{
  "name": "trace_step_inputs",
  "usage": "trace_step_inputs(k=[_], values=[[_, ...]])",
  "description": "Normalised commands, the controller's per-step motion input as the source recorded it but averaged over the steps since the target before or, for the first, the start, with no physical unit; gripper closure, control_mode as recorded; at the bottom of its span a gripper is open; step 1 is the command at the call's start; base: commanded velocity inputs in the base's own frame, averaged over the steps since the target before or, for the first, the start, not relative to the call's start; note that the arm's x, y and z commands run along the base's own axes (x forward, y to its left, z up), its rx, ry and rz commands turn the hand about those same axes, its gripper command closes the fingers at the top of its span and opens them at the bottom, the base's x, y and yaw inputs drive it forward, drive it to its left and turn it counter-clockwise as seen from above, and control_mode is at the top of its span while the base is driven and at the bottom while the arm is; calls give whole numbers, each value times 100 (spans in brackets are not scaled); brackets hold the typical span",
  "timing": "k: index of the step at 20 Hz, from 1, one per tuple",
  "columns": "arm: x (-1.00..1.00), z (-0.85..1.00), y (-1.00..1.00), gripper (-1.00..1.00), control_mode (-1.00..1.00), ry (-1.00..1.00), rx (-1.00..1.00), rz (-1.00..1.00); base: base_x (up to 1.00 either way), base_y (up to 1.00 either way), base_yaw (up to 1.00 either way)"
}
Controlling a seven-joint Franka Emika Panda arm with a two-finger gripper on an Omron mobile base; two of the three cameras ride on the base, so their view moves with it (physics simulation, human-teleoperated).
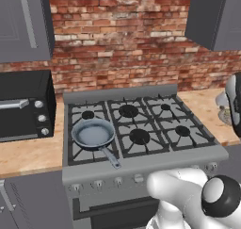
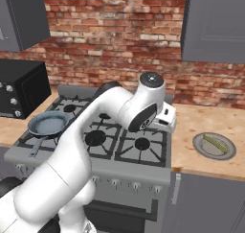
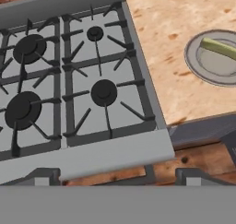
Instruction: Pick up the butter stick and place it in the pan. Then turn on the burner for the pan.
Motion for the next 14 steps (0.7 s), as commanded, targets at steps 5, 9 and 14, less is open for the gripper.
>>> trace_step_inputs(k=[5,9,14], values=[[0,-1,-72,-100,-100,0,1,-5,0,0,0],[7,-1,-63,-100,-100,0,2,0,0,0,0],[15,-13,-53,-100,-100,0,0,0,0,0,0]])
